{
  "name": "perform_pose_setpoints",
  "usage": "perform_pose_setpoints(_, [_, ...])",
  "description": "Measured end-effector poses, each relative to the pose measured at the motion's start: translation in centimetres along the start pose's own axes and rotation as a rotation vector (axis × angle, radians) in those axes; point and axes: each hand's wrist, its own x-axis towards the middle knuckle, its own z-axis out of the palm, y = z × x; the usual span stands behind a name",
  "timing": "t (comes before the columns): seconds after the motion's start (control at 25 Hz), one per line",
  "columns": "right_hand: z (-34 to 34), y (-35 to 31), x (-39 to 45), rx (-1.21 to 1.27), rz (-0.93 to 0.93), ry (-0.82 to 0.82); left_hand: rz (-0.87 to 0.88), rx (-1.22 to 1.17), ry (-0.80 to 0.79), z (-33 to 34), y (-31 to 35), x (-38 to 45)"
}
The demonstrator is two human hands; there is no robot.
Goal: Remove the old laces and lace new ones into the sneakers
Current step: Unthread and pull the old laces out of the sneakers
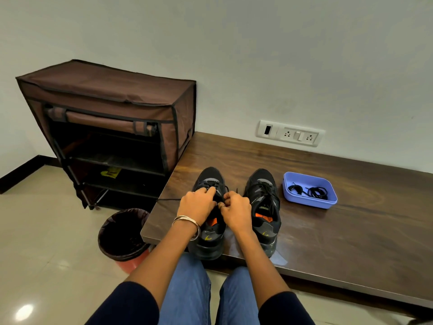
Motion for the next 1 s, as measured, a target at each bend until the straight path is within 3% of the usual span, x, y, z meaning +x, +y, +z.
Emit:
perform_pose_setpoints(0.12, [-0.1,0.2,-0.2,-0.005,0.005,-0.008,0.111,0.126,-0.044,-0.7,0.9,1.1])
perform_pose_setpoints(0.2, [-0.1,0.1,-0.2,-0.033,0.0,-0.006,0.09,0.067,-0.031,-1.0,0.7,1.4])
perform_pose_setpoints(0.24, [-0.2,0.0,-0.2,-0.048,-0.012,-0.006,-0.007,-0.038,-0.003,-0.9,0.2,1.4])
perform_pose_setpoints(0.36, [0.0,-0.4,-0.4,-0.14,-0.054,-0.014,-0.511,-0.585,0.174,1.2,-3.0,1.3])
perform_pose_setpoints(0.48, [0.2,-0.8,-1.1,-0.272,-0.105,0.007,-0.589,-0.798,0.177,1.1,-3.1,0.9])
perform_pose_setpoints(0.56, [0.4,-0.8,-1.7,-0.283,-0.113,0.03,-0.517,-0.679,0.218,-1.2,-1.4,0.3])
perform_pose_setpoints(0.68, [0.6,-0.6,-2.1,-0.257,-0.113,0.003,-0.322,-0.281,0.318,-1.8,-0.3,0.1])
perform_pose_setpoints(0.84, [0.6,-0.3,-2.4,-0.263,-0.106,-0.007,0.032,0.086,0.256,0.0,-1.4,0.1])
perform_pose_setpoints(0.92, [0.5,-0.5,-2.4,-0.322,-0.118,-0.025,0.066,0.109,0.346,0.8,-1.6,-0.1])
perform_pose_setpoints(1.0, [0.5,-0.7,-2.3,-0.375,-0.129,-0.044,0.025,-0.028,0.435,1.2,-1.5,0.0])
